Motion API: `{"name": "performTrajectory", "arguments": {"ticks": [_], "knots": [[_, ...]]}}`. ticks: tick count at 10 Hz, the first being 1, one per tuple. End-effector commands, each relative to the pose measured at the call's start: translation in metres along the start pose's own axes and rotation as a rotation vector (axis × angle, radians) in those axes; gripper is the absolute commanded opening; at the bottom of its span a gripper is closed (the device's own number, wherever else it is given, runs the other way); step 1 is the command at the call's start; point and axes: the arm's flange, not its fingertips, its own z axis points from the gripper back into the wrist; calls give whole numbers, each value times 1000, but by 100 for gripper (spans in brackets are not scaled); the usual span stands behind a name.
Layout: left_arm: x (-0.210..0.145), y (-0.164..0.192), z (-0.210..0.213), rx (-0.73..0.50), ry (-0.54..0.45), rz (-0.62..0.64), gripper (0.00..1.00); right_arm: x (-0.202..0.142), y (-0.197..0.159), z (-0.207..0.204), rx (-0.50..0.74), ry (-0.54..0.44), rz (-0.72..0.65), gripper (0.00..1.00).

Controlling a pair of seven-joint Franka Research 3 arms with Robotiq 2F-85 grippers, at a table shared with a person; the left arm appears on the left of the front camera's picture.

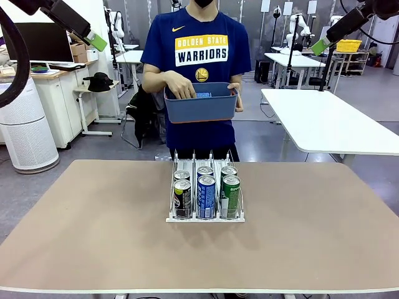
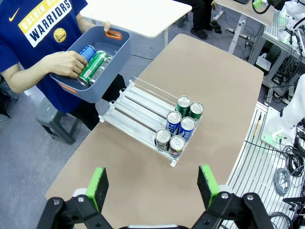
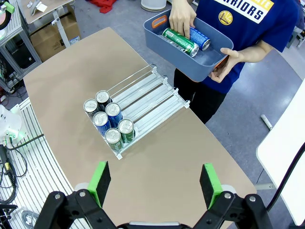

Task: Fill the beverage cans into the dispenser.
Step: Pick up the Ionic drink handed by the human.

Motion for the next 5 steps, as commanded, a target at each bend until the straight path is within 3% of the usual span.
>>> {"name": "performTrajectory", "arguments": {"ticks": [1, 5], "knots": [[0, 1, 0, 2, 2, 12, 100, 0, 1, -1, 0, 1, -1, 100], [0, 1, 0, 2, 2, 12, 100, 0, 1, -1, 0, 1, -1, 100]]}}
